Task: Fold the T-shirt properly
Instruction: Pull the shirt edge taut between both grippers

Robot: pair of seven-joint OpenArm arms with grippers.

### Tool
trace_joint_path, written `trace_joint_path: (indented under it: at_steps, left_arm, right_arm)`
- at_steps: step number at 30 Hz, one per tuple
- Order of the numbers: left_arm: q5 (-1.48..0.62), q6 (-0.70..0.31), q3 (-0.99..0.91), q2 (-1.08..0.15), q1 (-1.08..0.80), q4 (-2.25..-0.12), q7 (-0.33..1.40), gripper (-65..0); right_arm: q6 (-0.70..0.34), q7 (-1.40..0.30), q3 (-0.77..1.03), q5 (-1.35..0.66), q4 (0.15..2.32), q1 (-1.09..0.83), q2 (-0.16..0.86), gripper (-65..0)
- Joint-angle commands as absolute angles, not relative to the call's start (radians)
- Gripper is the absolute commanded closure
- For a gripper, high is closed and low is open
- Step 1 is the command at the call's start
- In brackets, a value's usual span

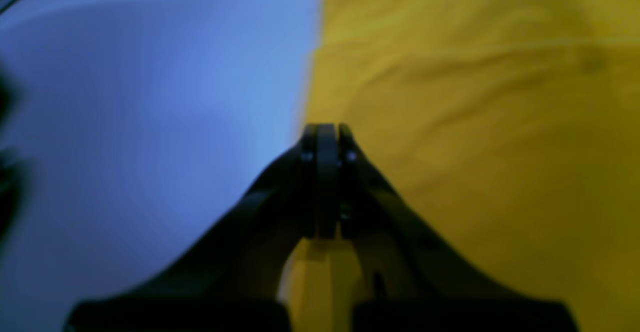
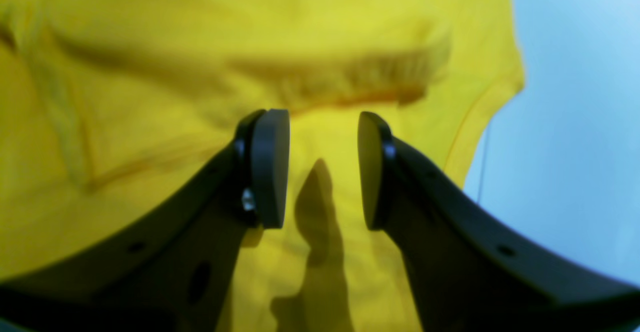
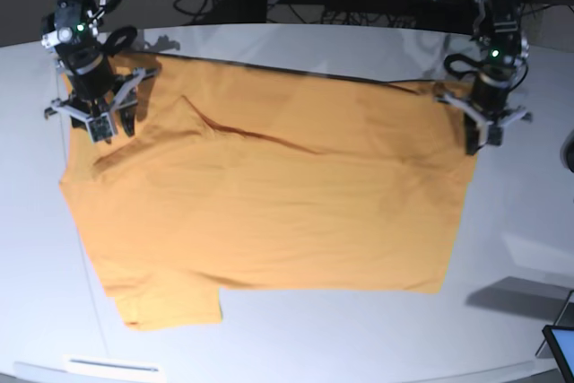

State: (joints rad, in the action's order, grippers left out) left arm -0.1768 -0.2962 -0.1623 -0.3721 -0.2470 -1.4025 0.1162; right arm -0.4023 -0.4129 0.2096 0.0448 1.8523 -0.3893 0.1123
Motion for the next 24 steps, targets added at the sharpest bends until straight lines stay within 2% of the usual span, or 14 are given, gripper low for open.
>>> trace_joint_path:
  at_steps: [1, 6, 12, 22, 24]
  left_arm:
    - [-0.18, -0.286, -0.162, -0.39, -0.225, -1.409, 0.088, -0.2]
    - [-0.18, -0.286, -0.105, -0.387, -0.153, -1.399, 0.093, -0.8]
    - [-0.182, -0.286, -0.045, -0.381, -0.139, -1.397, 0.094, -10.1]
    - [-0.183, -0.285, -0.079, -0.332, -0.188, -1.357, 0.096, -9.1]
    - [-0.183, -0.285, -0.079, -0.334, -0.185, -1.328, 0.096, -4.2]
  right_arm:
    - [-0.398, -0.389, 0.213, 0.036, 1.871, -0.386, 0.117, -22.5]
    - [-0.398, -0.389, 0.211, 0.036, 1.871, -0.386, 0.116, -22.6]
    - [-0.398, -0.389, 0.214, 0.036, 1.87, -0.386, 0.116, -22.6]
    - [-0.398, -0.389, 0.213, 0.036, 1.867, -0.386, 0.119, -22.5]
    - [-0.398, -0.389, 0.213, 0.036, 1.867, -0.386, 0.117, -22.5]
